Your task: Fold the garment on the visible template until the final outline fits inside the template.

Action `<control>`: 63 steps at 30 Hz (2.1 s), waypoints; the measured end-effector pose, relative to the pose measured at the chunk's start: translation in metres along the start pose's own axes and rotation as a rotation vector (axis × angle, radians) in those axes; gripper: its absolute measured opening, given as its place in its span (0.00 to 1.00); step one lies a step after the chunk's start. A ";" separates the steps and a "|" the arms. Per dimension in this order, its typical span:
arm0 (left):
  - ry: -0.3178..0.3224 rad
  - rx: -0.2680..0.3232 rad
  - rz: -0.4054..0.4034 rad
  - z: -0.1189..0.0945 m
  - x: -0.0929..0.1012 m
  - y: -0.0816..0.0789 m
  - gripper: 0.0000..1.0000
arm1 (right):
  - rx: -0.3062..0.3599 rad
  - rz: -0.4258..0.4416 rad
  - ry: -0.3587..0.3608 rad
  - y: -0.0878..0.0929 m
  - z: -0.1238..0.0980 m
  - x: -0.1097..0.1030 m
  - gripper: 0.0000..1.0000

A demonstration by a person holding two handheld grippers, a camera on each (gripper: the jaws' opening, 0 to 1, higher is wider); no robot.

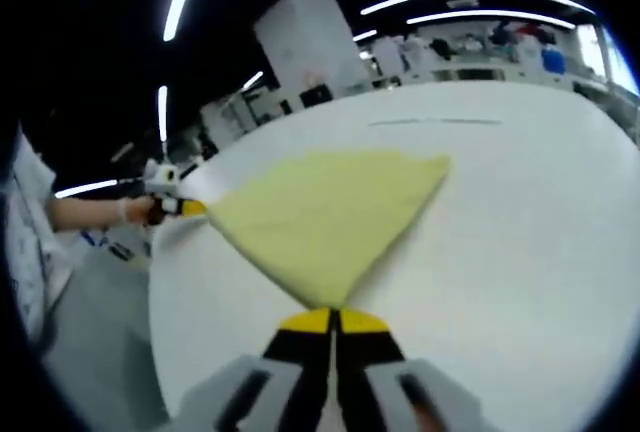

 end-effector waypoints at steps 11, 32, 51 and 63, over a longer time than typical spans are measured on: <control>-0.009 -0.013 -0.020 -0.005 0.006 0.003 0.00 | 0.005 -0.006 -0.004 -0.004 -0.007 0.008 0.00; -0.015 -0.042 -0.043 -0.025 0.000 0.023 0.00 | -0.036 0.042 -0.035 0.021 -0.019 -0.015 0.00; -0.023 -0.010 0.070 -0.038 0.035 0.001 0.36 | 0.037 0.059 0.023 -0.006 -0.043 -0.019 0.47; -0.117 0.096 0.151 -0.055 0.037 -0.008 0.95 | 0.086 -0.019 0.085 -0.014 -0.059 -0.039 0.92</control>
Point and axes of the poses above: the point that each gripper's makers call its tool centre point, and the gripper's own axes: z roughly forward along the fingers, x roughly to its right, y roughly out of its underside, the point moved 10 cm from there along -z, roughly backward along the fingers, and after that the axes turned 9 degrees about x, right-handed, at the moved point
